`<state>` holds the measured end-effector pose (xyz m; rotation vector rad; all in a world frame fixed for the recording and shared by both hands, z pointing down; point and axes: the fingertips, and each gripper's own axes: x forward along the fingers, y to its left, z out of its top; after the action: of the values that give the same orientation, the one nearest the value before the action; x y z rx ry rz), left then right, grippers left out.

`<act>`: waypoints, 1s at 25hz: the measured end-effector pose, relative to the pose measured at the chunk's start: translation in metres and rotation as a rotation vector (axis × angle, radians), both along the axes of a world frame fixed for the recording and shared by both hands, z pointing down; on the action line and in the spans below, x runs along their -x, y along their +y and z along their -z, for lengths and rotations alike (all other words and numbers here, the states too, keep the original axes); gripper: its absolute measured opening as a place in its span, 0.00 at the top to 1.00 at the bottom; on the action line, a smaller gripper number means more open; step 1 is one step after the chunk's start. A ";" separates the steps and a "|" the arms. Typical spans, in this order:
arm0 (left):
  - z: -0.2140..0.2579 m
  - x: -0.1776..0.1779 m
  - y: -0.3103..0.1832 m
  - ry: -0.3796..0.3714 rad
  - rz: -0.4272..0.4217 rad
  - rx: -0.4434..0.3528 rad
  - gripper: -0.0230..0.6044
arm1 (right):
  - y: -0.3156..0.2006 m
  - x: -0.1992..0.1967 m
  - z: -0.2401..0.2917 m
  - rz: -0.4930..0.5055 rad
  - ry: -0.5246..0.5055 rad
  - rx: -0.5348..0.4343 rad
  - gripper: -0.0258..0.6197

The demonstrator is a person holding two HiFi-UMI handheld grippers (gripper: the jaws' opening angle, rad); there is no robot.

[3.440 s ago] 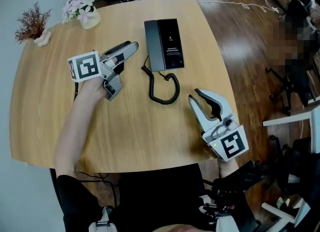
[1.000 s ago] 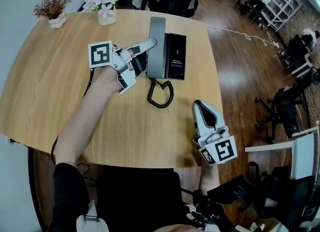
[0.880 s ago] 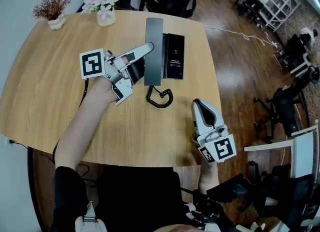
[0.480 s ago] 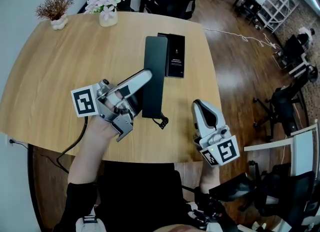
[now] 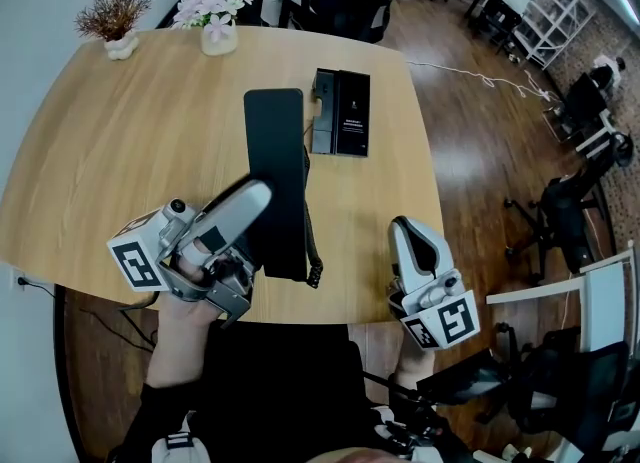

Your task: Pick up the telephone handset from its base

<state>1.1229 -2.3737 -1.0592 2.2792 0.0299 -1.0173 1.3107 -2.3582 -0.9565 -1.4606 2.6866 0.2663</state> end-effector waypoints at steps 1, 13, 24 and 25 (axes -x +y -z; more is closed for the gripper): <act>-0.001 0.000 0.002 -0.002 0.001 -0.004 0.84 | 0.000 0.001 0.000 0.000 0.002 0.001 0.94; -0.011 -0.002 0.006 0.013 -0.018 0.034 0.84 | 0.006 -0.003 -0.007 -0.024 -0.022 0.018 0.96; -0.007 -0.003 0.010 0.036 -0.041 0.041 0.84 | 0.012 0.003 -0.007 -0.011 0.014 0.004 0.96; -0.007 -0.004 0.010 0.038 -0.044 0.045 0.84 | 0.013 0.004 -0.008 -0.011 0.016 0.005 0.96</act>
<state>1.1266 -2.3633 -1.0518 2.2089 0.0717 -1.0287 1.3071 -2.3454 -0.9486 -1.4817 2.6944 0.2733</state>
